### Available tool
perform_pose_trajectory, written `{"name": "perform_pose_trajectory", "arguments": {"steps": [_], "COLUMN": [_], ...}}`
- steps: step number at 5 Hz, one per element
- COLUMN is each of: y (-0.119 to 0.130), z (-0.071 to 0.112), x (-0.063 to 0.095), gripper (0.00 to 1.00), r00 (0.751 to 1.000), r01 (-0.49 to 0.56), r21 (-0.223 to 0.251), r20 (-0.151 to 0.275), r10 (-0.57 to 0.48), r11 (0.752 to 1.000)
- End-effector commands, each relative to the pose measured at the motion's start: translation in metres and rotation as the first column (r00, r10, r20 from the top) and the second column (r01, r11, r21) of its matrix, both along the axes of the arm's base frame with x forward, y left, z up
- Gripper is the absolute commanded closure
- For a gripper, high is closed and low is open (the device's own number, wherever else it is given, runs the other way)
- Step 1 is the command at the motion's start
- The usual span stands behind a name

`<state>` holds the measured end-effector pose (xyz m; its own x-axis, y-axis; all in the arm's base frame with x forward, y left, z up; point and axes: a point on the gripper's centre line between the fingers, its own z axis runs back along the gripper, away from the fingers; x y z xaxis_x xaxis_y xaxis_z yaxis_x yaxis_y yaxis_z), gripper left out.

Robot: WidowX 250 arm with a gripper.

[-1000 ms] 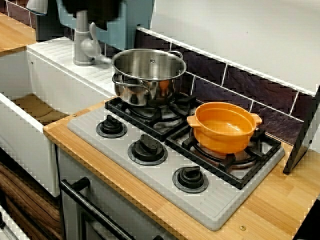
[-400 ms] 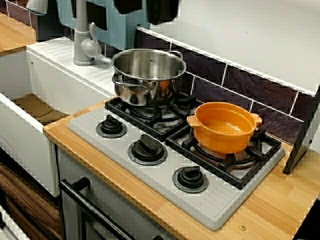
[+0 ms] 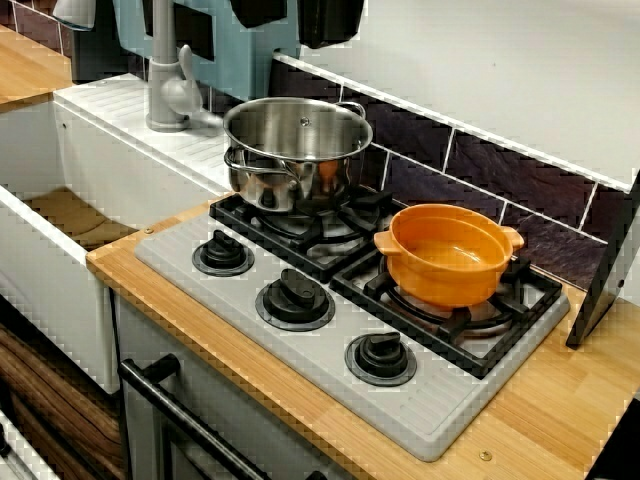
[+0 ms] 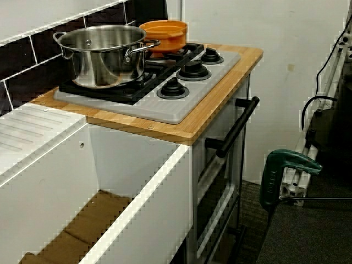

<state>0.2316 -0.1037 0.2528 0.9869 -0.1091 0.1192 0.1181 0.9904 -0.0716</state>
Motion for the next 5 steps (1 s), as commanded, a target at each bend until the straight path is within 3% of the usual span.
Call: {"name": "perform_pose_trajectory", "arguments": {"steps": [1,3,5], "y": [-0.001,-0.011,-0.059], "z": [0.012,0.008,-0.024], "x": [0.001,-0.004,0.030], "gripper": [0.00,0.00,0.00], "r00": [0.999,1.000,0.999], "r01": [0.000,0.009,-0.019], "r21": [-0.020,0.000,0.149], "r20": [0.039,0.020,0.044], "r10": [0.000,-0.009,0.013], "r11": [1.000,1.000,0.989]}}
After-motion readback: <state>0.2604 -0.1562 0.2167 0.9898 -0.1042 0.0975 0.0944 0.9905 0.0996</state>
